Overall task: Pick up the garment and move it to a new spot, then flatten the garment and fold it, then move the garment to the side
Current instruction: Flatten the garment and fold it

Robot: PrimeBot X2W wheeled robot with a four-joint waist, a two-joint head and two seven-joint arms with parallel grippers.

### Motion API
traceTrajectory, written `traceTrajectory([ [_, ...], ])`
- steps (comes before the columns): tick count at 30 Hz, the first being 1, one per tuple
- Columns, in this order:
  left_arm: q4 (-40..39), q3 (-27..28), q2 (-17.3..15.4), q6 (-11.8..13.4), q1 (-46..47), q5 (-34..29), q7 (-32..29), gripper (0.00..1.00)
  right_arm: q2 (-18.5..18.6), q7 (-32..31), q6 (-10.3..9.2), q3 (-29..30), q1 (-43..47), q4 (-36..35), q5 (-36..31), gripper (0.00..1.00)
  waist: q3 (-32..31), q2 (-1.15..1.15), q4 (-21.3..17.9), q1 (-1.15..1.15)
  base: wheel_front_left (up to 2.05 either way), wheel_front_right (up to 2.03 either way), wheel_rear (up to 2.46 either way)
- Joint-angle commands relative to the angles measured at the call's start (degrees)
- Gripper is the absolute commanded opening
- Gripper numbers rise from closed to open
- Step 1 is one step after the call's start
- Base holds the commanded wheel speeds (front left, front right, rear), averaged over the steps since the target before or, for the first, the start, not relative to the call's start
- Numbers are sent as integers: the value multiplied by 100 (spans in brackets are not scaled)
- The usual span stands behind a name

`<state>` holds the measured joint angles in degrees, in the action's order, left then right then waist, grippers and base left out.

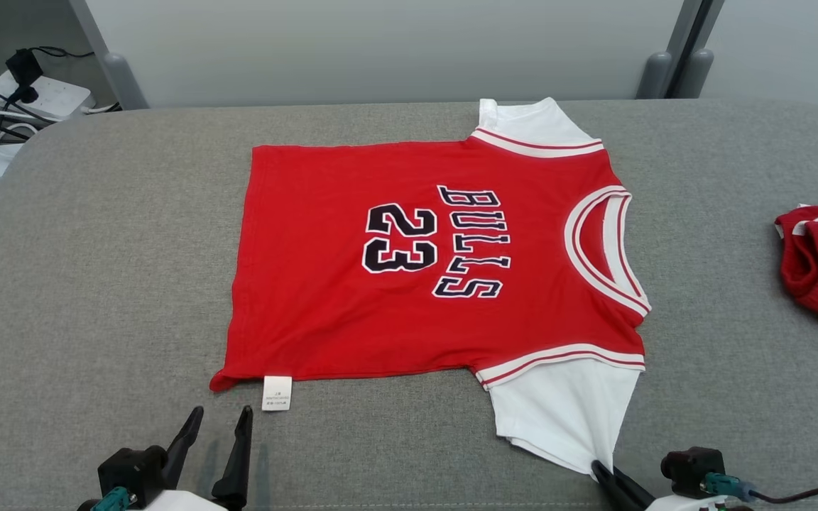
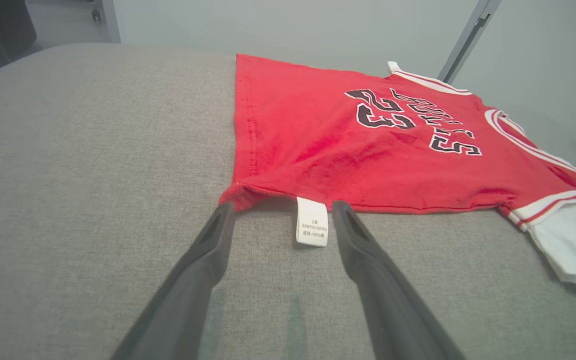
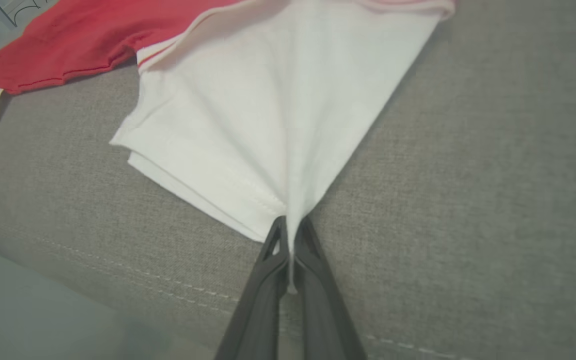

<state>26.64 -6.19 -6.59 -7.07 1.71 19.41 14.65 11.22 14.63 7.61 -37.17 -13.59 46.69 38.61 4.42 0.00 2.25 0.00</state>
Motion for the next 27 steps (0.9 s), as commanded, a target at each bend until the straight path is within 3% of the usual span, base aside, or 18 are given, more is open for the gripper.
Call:
traceTrajectory([
  [1,-124,161,-93,-42,289,28,35,100,184,-72,-12,-126,99,-7,48,0,6,0,-53,0,0,0,0],
  [7,61,-17,-176,-42,444,-20,35,100,543,-120,-12,-252,146,-250,255,0,26,0,-242,0,0,0,0],
  [14,447,-191,-334,-42,621,-240,35,100,635,-172,-12,-329,125,-360,338,0,77,0,-328,0,0,0,0],
  [27,1492,-669,-1024,-22,1491,-1402,35,100,701,-169,-12,-403,-73,-438,284,0,367,0,-433,0,0,0,0],
])
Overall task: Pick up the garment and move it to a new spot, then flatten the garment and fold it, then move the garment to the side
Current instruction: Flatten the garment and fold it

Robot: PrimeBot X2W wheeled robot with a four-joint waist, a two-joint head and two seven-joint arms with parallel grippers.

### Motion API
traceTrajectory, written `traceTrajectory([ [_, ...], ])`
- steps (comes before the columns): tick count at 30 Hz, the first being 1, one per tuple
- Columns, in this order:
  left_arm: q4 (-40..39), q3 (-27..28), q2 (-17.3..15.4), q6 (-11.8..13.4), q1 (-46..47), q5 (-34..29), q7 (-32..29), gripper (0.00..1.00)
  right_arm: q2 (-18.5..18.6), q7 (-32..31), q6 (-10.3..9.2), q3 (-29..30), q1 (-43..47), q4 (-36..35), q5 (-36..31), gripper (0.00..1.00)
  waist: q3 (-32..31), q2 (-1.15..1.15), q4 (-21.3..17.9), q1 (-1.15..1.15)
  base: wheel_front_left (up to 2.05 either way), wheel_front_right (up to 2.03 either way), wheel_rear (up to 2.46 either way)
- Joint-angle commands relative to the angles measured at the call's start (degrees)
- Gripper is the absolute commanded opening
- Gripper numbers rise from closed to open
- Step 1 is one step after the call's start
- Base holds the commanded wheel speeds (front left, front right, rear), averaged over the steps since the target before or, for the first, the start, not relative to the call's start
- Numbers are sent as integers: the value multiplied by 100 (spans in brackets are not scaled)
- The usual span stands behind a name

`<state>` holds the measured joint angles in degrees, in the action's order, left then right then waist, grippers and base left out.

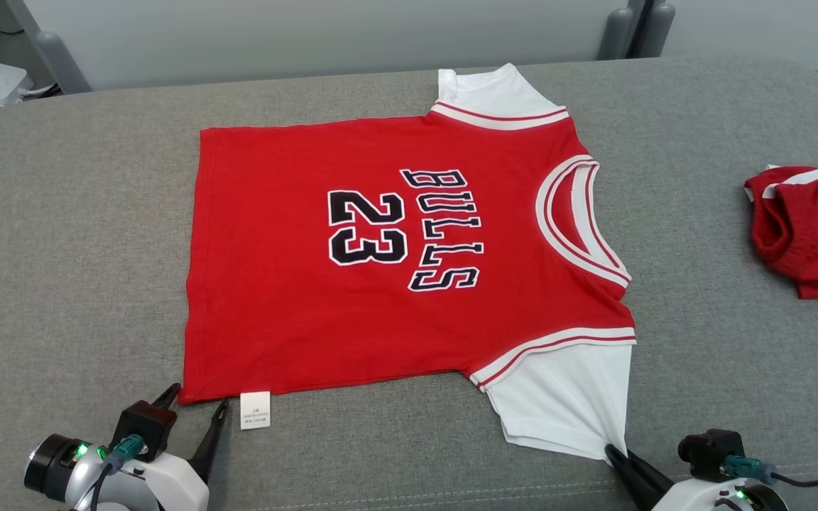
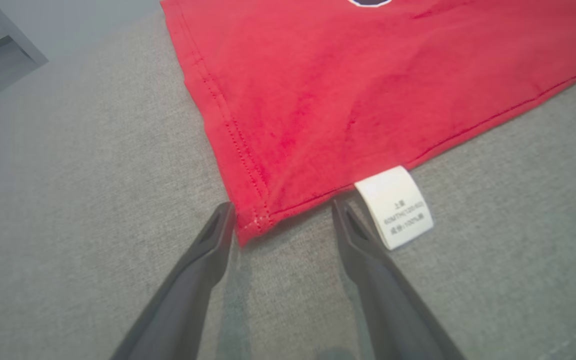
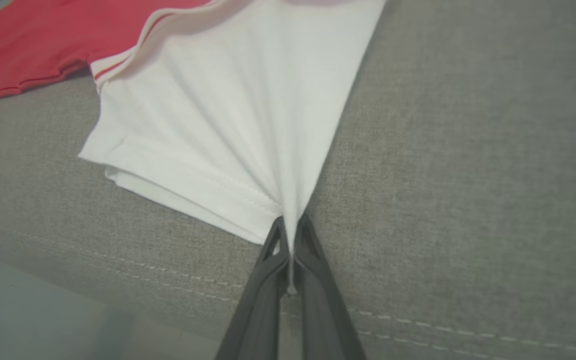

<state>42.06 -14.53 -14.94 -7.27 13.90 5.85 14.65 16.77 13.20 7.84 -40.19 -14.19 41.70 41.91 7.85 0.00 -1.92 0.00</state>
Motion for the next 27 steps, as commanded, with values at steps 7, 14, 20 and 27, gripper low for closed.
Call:
traceTrajectory([
  [7,183,-29,-298,-9,491,-233,35,93,113,-17,-35,-118,-89,63,-65,0,126,0,-70,0,0,0,0],
  [14,374,-237,-425,-14,595,-382,35,39,125,-7,-35,-100,-152,-28,8,0,177,0,-108,0,0,0,0],
  [20,614,-447,-627,2,706,-597,35,9,329,-99,-35,-112,-226,-345,203,0,142,0,-137,0,0,0,0],
  [27,875,-698,-798,-2,846,-750,35,0,765,-384,-35,-123,-336,-1081,622,0,34,0,-166,0,0,0,0],
])
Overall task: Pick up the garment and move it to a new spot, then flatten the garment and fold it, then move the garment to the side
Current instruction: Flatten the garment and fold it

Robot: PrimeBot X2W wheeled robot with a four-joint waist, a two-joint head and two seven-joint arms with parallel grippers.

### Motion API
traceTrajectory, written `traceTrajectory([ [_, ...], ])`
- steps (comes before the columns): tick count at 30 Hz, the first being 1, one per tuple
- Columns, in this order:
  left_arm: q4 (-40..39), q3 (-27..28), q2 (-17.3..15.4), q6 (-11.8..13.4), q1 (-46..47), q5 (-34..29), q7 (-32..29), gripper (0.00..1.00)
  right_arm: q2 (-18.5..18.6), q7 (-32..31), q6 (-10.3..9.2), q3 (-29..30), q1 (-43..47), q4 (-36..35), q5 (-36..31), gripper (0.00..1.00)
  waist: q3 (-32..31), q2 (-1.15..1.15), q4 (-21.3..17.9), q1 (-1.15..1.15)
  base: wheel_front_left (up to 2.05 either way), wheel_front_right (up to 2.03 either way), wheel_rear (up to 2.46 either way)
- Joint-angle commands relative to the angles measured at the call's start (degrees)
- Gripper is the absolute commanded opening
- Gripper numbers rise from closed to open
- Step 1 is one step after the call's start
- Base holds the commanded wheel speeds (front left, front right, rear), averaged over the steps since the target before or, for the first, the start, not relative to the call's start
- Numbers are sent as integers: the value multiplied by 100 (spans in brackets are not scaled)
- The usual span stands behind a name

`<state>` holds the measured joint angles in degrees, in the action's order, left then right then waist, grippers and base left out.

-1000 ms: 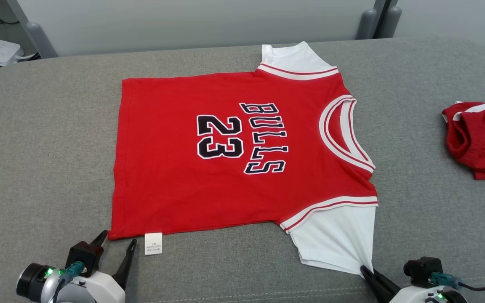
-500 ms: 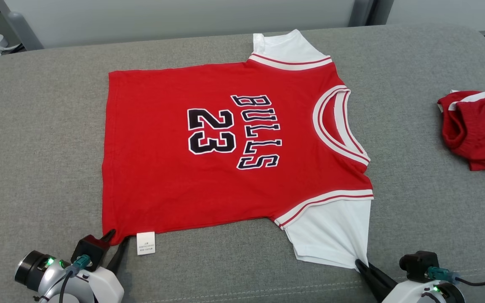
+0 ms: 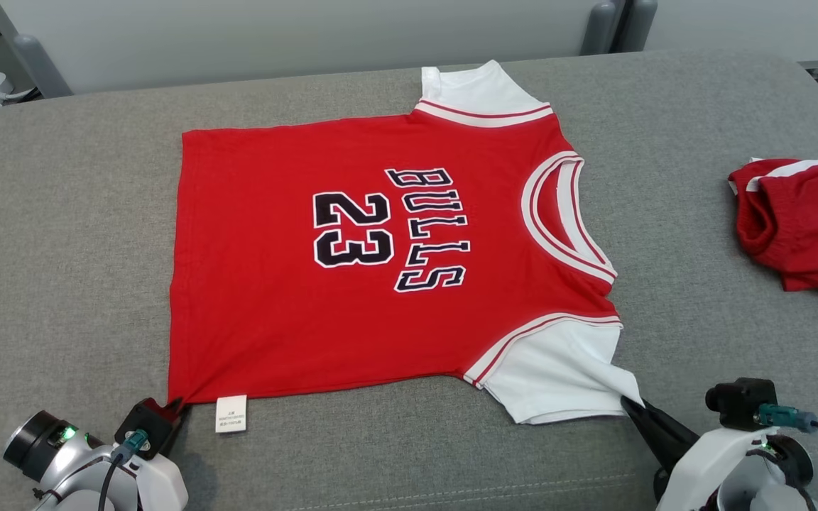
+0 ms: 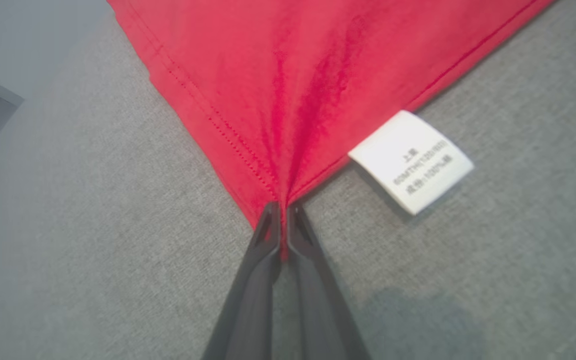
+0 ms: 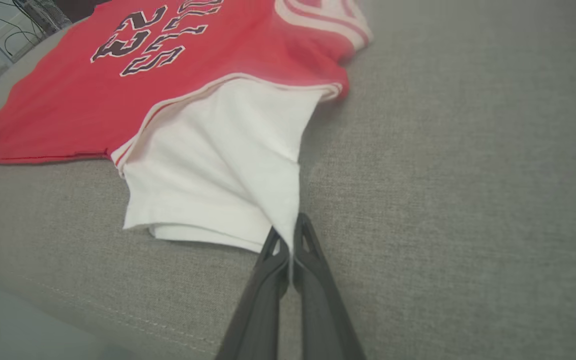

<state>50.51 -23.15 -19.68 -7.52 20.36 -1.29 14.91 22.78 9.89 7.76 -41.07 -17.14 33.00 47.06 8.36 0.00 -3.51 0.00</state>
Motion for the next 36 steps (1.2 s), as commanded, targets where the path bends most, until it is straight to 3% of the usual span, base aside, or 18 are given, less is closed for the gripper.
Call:
traceTrajectory([
  [1,52,124,-342,21,218,-42,9,0,232,-139,-27,-57,-48,-363,214,0,-27,0,-10,0,0,0,0],
  [11,94,-328,-483,6,341,28,9,0,1012,-1190,-27,-491,-53,-1655,1272,0,-156,0,7,0,0,0,0],
  [18,105,-948,-647,5,459,432,9,0,1624,-2123,-27,-634,-143,-2323,2001,0,-327,0,24,0,0,0,0],
  [25,16,-1760,-795,4,622,958,-11,0,1917,-2714,-27,-536,-258,-2691,2433,0,-454,0,99,0,0,0,0],
  [36,-770,-3322,-1591,4,1001,2111,-426,0,2300,-3635,-27,-279,-60,-2991,2985,0,-441,0,244,0,0,0,0],
])
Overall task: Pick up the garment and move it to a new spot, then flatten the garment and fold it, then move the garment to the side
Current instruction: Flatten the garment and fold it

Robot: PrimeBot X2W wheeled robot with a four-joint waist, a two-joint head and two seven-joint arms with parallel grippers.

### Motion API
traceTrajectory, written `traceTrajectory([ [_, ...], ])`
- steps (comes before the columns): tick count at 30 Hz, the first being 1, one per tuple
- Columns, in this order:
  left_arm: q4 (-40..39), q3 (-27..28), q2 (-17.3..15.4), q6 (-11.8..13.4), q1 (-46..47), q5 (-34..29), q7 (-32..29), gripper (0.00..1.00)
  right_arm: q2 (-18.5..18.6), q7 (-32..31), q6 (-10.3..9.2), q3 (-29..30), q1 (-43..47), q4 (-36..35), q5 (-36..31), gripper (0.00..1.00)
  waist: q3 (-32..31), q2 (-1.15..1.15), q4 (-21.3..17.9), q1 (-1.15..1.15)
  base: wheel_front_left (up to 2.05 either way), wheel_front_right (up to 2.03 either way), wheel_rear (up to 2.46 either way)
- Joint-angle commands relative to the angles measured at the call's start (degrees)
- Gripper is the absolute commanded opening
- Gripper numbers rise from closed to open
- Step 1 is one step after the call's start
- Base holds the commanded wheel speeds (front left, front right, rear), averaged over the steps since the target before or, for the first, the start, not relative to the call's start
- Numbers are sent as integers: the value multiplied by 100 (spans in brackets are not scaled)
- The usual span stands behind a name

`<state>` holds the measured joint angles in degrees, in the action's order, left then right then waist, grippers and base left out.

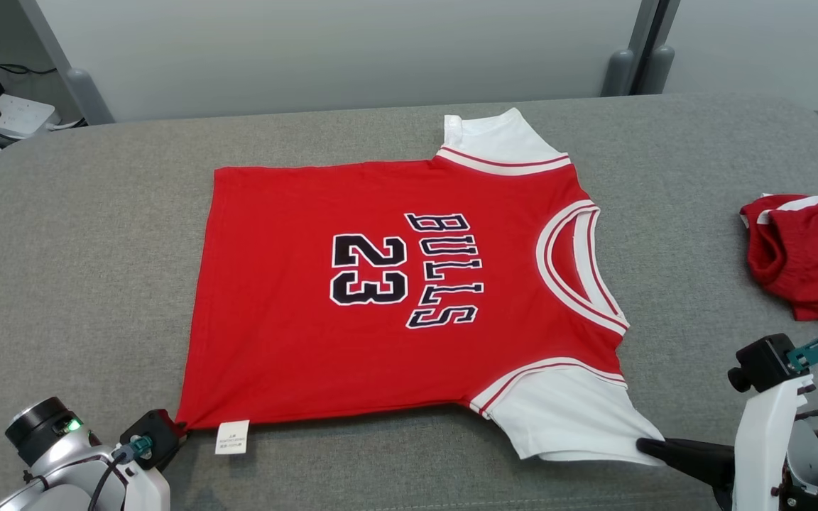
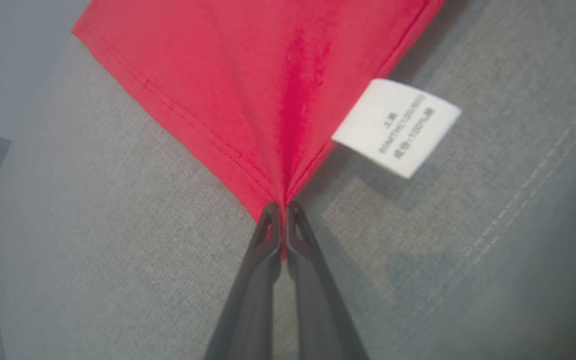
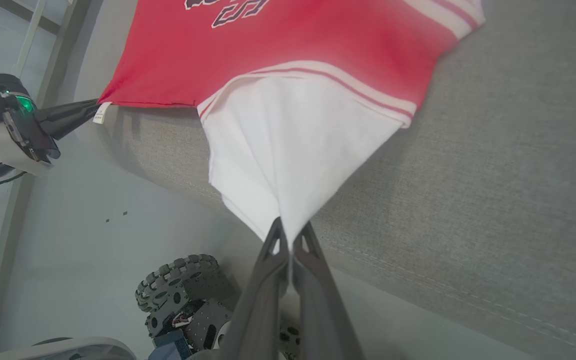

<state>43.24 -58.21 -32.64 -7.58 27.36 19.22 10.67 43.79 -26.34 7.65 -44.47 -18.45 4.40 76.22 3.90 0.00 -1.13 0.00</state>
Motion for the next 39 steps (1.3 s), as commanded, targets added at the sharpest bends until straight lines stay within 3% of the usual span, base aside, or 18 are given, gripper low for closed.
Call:
traceTrajectory([
  [1,-118,102,-358,9,329,154,-49,0,214,-59,-16,95,99,-138,85,0,14,0,15,0,0,0,0],
  [8,-697,-291,-677,9,676,588,-311,0,122,22,-16,456,-78,-261,-286,0,161,0,55,0,0,0,0],
  [14,-1173,-988,-923,9,1459,985,-652,0,-156,235,-16,872,-686,-170,-656,0,488,0,46,0,0,0,0],
  [22,-1275,-1410,-1079,9,2223,1404,-815,0,-462,384,-16,1021,-1311,168,-919,0,916,0,30,0,0,0,0],
  [29,-1116,-1499,-1077,9,2648,1600,-796,0,-693,624,-16,995,-1866,590,-1210,0,1274,0,-8,0,0,0,0],
  [39,-556,-1512,-763,9,2957,1549,-387,0,-943,1042,-16,750,-2407,1115,-1426,0,1599,0,47,0,0,0,0],
])
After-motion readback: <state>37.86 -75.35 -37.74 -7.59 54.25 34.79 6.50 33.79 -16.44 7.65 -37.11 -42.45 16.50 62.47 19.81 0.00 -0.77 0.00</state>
